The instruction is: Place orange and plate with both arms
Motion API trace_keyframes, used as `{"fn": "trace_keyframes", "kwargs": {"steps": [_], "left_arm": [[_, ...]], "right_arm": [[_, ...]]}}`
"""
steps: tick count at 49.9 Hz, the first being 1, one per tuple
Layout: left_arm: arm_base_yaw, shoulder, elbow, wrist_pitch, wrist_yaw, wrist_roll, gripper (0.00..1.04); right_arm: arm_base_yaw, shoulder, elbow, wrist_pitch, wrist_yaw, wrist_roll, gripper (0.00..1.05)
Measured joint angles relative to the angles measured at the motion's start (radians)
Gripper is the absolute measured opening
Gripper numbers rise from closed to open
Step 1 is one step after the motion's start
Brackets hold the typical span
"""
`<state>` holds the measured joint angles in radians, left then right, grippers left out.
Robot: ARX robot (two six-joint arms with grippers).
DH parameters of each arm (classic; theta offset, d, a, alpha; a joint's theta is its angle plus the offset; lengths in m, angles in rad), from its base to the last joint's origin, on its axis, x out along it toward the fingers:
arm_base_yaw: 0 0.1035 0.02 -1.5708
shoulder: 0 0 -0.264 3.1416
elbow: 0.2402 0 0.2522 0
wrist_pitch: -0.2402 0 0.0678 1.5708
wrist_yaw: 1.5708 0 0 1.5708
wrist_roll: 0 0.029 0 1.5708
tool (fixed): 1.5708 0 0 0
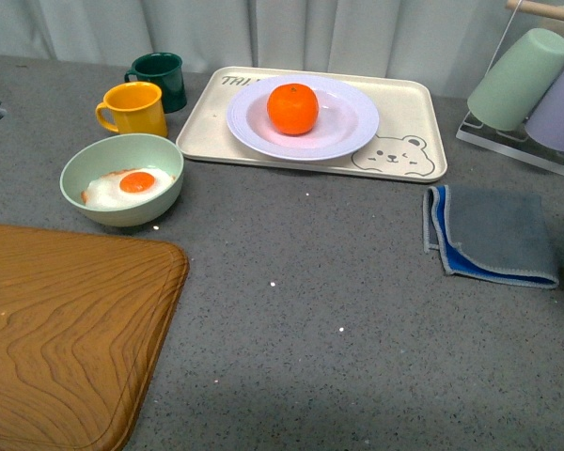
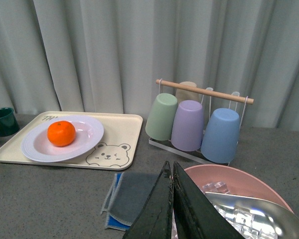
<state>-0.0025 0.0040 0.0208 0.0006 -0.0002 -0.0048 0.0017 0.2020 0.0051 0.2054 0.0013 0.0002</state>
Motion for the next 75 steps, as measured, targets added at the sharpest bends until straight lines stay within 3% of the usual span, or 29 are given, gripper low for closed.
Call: {"fn": "trace_keyframes", "kwargs": {"steps": [6, 9, 13, 26, 35, 39, 75], "left_arm": [[0.000, 0.000, 0.000, 0.000, 0.000, 0.000, 0.98], [0.000, 0.000, 0.000, 0.000, 0.000, 0.000, 0.98], [0.000, 0.000, 0.000, 0.000, 0.000, 0.000, 0.98], [0.000, 0.000, 0.000, 0.000, 0.000, 0.000, 0.98], [0.000, 0.000, 0.000, 0.000, 0.000, 0.000, 0.98], [0.000, 0.000, 0.000, 0.000, 0.000, 0.000, 0.98], [0.000, 0.000, 0.000, 0.000, 0.000, 0.000, 0.98]], "right_arm": [[0.000, -0.045, 0.000, -0.045, 0.000, 0.000, 0.01], [0.000, -0.158, 0.000, -0.192, -0.001, 0.000, 0.01], [0.000, -0.196, 0.000, -0.200, -0.002, -0.001, 0.02], [0.000, -0.197, 0.000, -0.204, -0.002, 0.000, 0.42], [0.000, -0.198, 0.000, -0.204, -0.002, -0.001, 0.84], [0.000, -0.198, 0.000, -0.204, -0.002, 0.000, 0.97], [0.000, -0.198, 0.000, -0.204, -0.002, 0.000, 0.95]]}}
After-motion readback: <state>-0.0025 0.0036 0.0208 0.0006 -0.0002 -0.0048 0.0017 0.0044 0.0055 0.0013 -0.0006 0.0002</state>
